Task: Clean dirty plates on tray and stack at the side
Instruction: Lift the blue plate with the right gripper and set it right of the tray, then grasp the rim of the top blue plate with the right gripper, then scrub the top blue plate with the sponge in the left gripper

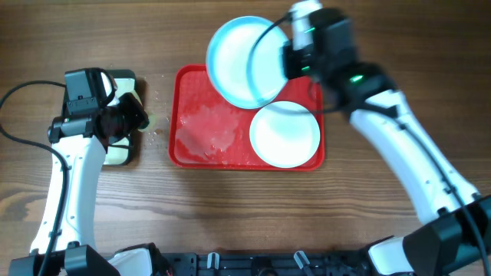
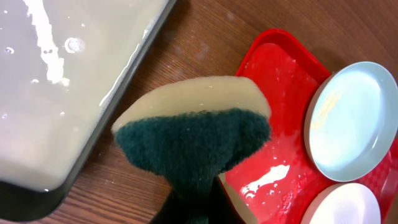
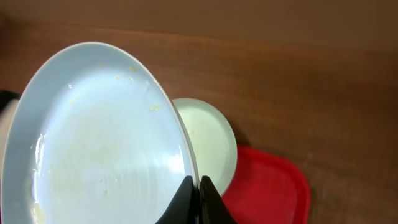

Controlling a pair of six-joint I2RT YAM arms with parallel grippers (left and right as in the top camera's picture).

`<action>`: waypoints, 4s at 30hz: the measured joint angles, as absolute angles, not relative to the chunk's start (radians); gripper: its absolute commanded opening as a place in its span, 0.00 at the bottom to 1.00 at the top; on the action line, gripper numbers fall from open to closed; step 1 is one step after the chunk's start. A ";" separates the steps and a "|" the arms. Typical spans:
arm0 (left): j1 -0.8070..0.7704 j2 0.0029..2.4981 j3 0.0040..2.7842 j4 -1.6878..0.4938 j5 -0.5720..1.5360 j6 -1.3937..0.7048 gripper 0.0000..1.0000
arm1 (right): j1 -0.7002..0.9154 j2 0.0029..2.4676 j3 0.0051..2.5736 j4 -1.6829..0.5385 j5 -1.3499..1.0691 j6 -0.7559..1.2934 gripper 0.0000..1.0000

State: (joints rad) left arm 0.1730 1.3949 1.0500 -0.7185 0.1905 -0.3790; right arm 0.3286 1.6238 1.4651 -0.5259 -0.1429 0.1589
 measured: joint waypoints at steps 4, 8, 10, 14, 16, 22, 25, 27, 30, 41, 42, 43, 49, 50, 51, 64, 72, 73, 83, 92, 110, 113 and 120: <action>0.173 1.395 1.050 -0.719 0.188 -0.379 0.04 | 0.075 1.660 1.466 -0.627 -0.358 0.228 0.04; 0.173 1.395 1.050 -0.719 0.188 -0.379 0.04 | -0.155 1.798 1.466 -0.694 -0.347 0.263 0.04; 0.173 1.395 1.050 -0.719 0.188 -0.379 0.04 | -0.252 1.868 1.466 -0.720 -0.280 0.290 0.04; 0.173 1.395 1.050 -0.719 0.188 -0.379 0.04 | -0.340 1.965 1.466 -0.710 -0.163 0.303 0.11; 0.173 1.395 1.050 -0.719 0.188 -0.379 0.04 | -0.342 1.996 1.466 -0.683 -0.131 0.305 0.63; 0.173 1.395 1.050 -0.717 0.187 -0.379 0.04 | -0.330 2.009 1.466 -0.659 -0.439 0.266 0.96; 0.173 1.395 1.050 -0.714 0.188 -0.379 0.04 | -0.245 2.009 1.468 -0.655 -0.611 0.255 0.96; 0.173 1.395 1.050 -0.714 0.187 -0.379 0.04 | -0.171 2.009 1.469 -0.611 -0.638 0.257 0.96; 0.173 1.395 1.050 -0.714 0.187 -0.379 0.04 | 0.016 2.008 1.475 -0.574 -0.524 0.322 0.96; 0.173 1.395 1.050 -0.715 0.188 -0.379 0.04 | 0.297 2.068 1.475 -0.408 -0.039 0.438 0.64; 0.173 1.395 1.050 -0.715 0.187 -0.379 0.04 | 0.297 2.086 1.475 -0.403 -0.033 0.441 0.63; 0.173 1.395 1.050 -0.715 0.187 -0.379 0.04 | 0.297 2.104 1.475 -0.394 -0.032 0.442 0.63; 0.173 1.395 1.050 -0.715 0.188 -0.379 0.04 | 0.319 2.136 1.475 -0.342 -0.105 0.403 0.47; 0.173 1.395 1.050 -0.715 0.187 -0.379 0.04 | 0.325 2.136 1.475 -0.339 -0.110 0.392 0.47; 0.173 1.395 1.050 -0.715 0.188 -0.379 0.04 | 0.329 2.136 1.475 -0.336 -0.112 0.380 0.45; 0.172 1.395 1.050 -0.669 0.299 -0.379 0.04 | 0.399 2.181 1.477 -0.311 -0.117 0.331 0.04; 0.010 1.429 1.050 -0.617 0.308 -0.379 0.04 | 0.476 2.168 1.488 -0.422 -0.192 0.310 0.10; -0.018 1.454 1.050 -0.600 0.305 -0.379 0.04 | 0.488 2.164 1.488 -0.452 -0.200 0.309 0.10; -0.105 1.653 1.050 -0.547 0.297 -0.391 0.04 | 0.533 2.160 1.486 -0.356 -0.155 0.167 0.29; -0.105 1.653 1.050 -0.534 0.297 -0.395 0.04 | 0.529 2.160 1.486 -0.345 -0.148 -0.003 0.13; -0.142 1.659 1.050 -0.503 0.290 -0.437 0.04 | 0.527 2.201 1.499 -0.343 -0.211 0.248 0.04; -0.179 1.663 1.050 -0.485 0.247 -0.477 0.04 | 0.527 2.201 1.502 -0.370 -0.239 0.372 0.04; -0.201 1.817 1.050 -0.329 0.167 -0.530 0.04 | 0.527 2.201 1.502 -0.406 -0.326 0.513 0.04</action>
State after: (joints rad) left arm -0.2012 1.8168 1.0496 -0.3286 0.1665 -0.5297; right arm 0.5266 2.2013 1.5024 -0.4065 -0.3256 0.5133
